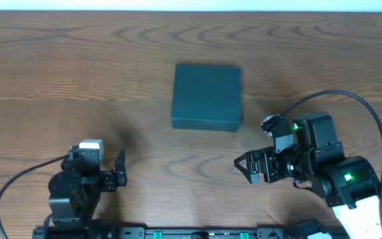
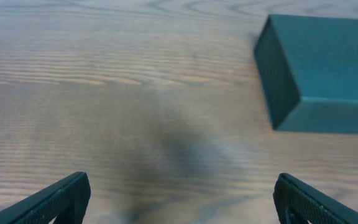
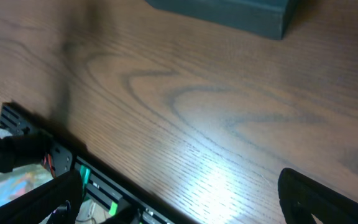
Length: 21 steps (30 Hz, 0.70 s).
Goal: Pack container
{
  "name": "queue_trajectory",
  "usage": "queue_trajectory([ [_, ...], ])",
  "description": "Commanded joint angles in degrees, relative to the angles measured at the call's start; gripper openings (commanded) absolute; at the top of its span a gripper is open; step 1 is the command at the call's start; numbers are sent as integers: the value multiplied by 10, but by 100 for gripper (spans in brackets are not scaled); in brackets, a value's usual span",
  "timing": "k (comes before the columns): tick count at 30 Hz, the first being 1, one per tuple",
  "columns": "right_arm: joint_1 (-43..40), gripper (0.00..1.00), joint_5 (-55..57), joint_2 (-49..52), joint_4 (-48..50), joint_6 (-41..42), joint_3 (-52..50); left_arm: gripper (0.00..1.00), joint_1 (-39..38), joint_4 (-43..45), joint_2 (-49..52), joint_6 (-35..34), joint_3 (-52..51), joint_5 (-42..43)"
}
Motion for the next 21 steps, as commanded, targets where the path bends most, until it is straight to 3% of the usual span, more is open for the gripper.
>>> queue_trajectory([
  [1, 3, 99, 0, 0, 0, 6, -1, 95, 17, 25, -39, 6, -45, -8],
  [13, 3, 99, 0, 0, 0, 6, -1, 95, 35, 83, -129, 6, -154, -17],
  [21, 3, 99, 0, 0, 0, 6, -1, 95, 35, 85, -128, 6, -154, -18],
])
